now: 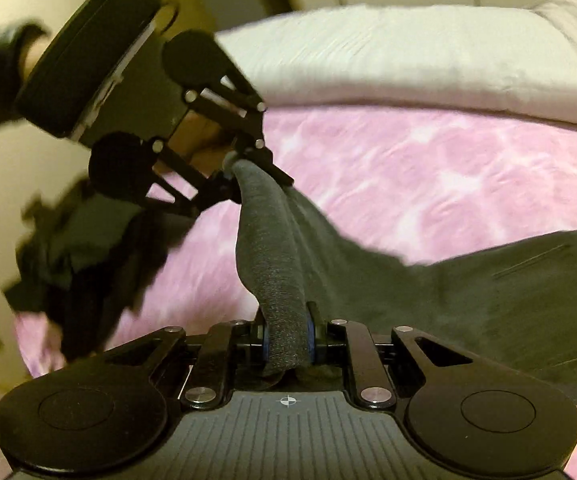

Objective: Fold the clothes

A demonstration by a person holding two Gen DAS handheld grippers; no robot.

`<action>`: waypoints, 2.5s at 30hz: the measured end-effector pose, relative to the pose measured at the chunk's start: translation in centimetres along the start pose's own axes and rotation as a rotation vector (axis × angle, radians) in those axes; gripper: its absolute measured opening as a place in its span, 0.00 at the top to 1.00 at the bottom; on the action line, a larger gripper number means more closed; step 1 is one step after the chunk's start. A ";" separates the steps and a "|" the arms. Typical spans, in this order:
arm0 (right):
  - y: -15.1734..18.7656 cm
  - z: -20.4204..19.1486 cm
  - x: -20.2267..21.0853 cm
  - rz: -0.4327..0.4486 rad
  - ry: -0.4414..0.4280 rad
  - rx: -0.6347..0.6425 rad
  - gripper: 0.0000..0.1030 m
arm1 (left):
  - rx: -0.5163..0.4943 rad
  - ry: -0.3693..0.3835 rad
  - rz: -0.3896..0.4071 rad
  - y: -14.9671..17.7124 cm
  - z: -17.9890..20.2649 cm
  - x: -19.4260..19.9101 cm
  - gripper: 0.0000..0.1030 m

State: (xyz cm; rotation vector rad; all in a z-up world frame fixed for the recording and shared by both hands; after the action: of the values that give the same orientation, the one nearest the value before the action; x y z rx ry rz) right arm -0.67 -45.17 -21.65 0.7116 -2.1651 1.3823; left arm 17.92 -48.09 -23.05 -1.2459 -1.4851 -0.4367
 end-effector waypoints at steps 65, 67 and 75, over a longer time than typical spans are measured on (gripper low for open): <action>6.1 37.3 -1.6 0.196 0.322 -0.791 0.66 | 0.511 -0.160 0.032 -4.6 -8.9 -21.4 0.57; 6.0 34.7 -1.1 0.181 0.348 -0.733 0.57 | 0.430 -0.170 0.037 -2.8 -6.8 -19.2 0.51; 10.5 21.2 -4.2 0.072 0.301 -0.770 0.35 | -0.157 -0.179 0.108 3.0 6.2 -17.7 0.46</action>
State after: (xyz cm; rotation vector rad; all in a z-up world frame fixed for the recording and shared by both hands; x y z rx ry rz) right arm -6.62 -60.19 -39.47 0.1206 -2.2291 0.5336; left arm 14.85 -50.07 -41.63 -1.5151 -1.5479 -0.3838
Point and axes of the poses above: each gripper's, at about its wrist camera, not at the fingertips, and x roughly against the way its jaws point, z to its right, y to its underside, the point moved 4 cm from there along -x, roughly the way its jaws point, and after that the axes turned 8 degrees about z, right-handed, at the moved point
